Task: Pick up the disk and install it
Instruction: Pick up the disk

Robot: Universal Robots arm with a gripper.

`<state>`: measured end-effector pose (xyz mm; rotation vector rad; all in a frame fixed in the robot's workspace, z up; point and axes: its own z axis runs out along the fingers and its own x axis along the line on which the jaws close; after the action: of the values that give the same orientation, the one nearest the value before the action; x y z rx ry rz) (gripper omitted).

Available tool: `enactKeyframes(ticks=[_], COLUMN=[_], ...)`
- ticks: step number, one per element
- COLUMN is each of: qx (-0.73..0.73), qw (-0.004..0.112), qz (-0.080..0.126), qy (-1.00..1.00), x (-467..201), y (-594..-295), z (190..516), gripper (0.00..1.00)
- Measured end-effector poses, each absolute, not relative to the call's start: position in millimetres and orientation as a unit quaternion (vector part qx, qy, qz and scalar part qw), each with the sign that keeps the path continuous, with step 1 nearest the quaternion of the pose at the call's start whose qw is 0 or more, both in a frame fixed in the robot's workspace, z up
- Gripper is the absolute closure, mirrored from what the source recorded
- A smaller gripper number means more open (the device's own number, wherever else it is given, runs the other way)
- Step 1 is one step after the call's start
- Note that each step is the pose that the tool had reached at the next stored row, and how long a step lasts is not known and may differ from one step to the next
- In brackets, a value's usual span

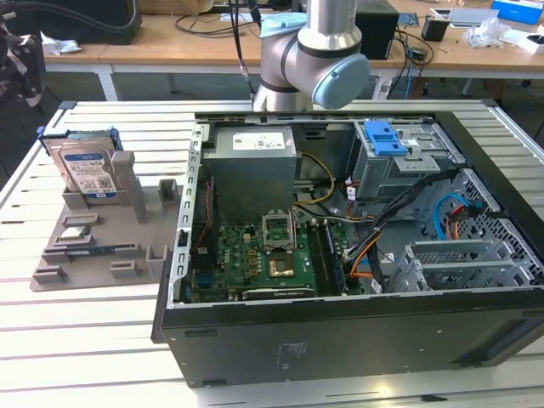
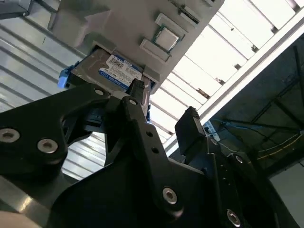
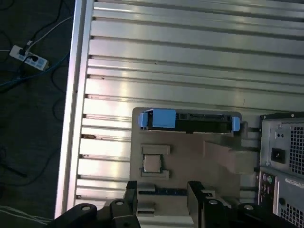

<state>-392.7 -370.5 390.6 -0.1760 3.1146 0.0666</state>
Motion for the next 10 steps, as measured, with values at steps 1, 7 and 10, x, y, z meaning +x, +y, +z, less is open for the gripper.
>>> enactKeyframes(ticks=[1,7,10], qx=[-0.079,-0.168,-0.206], qw=[0.010,0.008,0.007], qz=[0.021,0.018,0.018], qy=[0.997,0.986,0.978], x=[-392.7,-392.8,-392.7], y=[-370.5,-370.5,-370.5], z=[390.5,390.4,390.4], gripper=[0.46,0.46,0.46])
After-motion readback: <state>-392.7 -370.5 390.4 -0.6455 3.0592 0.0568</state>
